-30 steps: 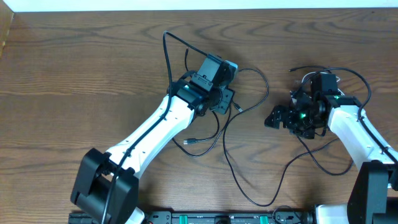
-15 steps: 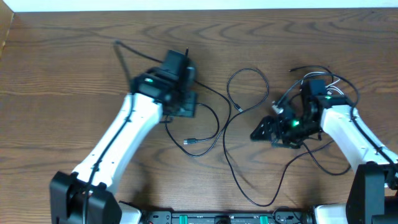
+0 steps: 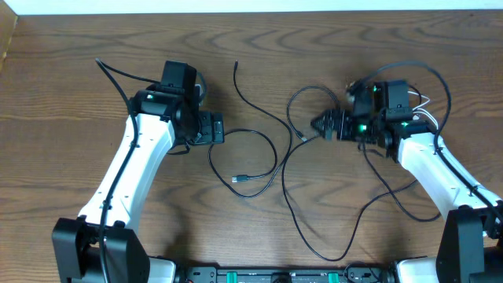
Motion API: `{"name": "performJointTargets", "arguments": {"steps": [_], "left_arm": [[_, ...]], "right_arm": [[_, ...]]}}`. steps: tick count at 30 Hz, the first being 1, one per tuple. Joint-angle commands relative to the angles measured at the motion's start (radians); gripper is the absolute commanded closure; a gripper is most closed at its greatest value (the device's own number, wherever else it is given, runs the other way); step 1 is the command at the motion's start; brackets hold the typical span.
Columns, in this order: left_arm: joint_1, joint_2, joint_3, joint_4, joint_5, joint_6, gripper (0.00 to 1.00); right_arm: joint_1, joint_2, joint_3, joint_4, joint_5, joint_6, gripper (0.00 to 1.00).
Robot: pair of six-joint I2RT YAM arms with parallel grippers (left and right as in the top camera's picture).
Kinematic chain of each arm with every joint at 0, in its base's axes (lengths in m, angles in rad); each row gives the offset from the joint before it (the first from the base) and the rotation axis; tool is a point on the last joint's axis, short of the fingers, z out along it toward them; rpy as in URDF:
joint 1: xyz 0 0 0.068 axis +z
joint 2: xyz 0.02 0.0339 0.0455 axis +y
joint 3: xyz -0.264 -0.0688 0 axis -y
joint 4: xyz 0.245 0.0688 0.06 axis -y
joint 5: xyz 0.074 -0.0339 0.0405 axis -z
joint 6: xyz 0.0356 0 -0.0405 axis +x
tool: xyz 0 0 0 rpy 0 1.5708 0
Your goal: Untangle cables
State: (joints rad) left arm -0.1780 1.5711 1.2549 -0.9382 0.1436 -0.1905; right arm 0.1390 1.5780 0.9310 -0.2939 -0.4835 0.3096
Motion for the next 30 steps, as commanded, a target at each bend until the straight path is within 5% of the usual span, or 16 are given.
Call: {"name": "performJointTargets", "arguments": {"steps": [1, 13, 15, 18, 30], "left_arm": [[0.003, 0.004, -0.006, -0.003, -0.006, -0.003, 0.04], [0.003, 0.004, -0.006, -0.003, -0.006, -0.003, 0.04], [0.003, 0.004, -0.006, -0.003, -0.006, -0.003, 0.04], [0.003, 0.004, -0.006, -0.003, -0.006, -0.003, 0.04], [0.003, 0.004, -0.006, -0.003, -0.006, -0.003, 0.04]], "right_arm": [[0.002, 0.001, 0.008, 0.060, 0.246, 0.082, 0.05], [0.069, 0.167, 0.008, 0.206, 0.317, 0.105, 0.23], [0.072, 0.201, 0.008, 0.230, 0.317, 0.105, 0.41], [0.064, 0.214, 0.008, 0.246, 0.317, 0.106, 0.99], [-0.010, -0.169, 0.013, -0.091, 0.317, 0.180, 0.99]]}}
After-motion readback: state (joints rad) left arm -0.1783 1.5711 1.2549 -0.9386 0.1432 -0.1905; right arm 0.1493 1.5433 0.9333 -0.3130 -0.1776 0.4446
